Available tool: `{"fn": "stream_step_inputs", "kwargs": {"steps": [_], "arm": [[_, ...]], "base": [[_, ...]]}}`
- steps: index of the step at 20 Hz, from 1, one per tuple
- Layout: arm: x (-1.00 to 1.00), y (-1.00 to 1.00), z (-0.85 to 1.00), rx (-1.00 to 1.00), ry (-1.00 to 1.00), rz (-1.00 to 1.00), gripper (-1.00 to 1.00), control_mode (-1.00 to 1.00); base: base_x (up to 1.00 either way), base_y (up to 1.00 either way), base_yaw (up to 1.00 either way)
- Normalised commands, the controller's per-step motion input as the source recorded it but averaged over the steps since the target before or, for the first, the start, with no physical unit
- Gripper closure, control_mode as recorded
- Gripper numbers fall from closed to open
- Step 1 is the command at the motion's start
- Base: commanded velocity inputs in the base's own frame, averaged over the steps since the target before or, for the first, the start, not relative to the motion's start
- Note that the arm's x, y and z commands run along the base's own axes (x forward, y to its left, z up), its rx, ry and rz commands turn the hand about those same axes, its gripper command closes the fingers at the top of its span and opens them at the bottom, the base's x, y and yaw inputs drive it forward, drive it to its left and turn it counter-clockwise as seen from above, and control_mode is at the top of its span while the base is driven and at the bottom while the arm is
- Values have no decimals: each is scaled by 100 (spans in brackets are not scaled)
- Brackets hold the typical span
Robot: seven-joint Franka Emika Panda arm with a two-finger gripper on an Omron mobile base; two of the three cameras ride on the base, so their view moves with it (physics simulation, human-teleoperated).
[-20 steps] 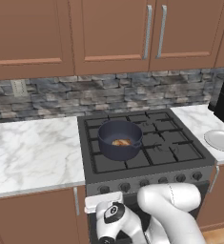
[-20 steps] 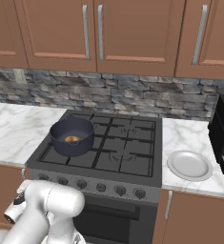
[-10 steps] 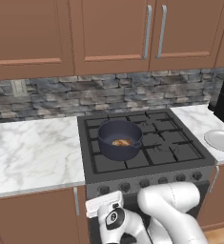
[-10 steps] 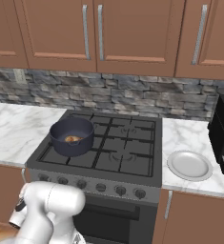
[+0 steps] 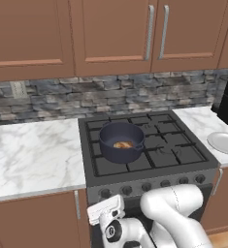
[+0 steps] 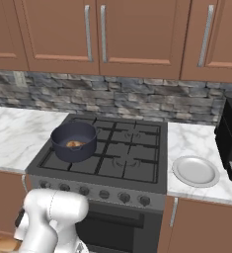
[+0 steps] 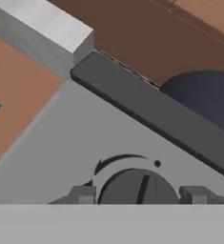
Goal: Retrieve the frozen meat and place it in the pot on a burner. Then turn the burner on.
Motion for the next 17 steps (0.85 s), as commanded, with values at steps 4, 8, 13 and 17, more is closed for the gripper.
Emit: {"fn": "stream_step_inputs", "kwargs": {"steps": [4,8,13,17], "arm": [[6,1,-2,-55,9,30,100,-100],[4,9,-23,-55,18,43,100,-100],[0,40,-30,-57,26,51,100,-100],[0,57,-34,-58,21,61,100,-100]], "base": [[0,0,0],[0,0,0],[0,0,0],[0,0,0]]}}
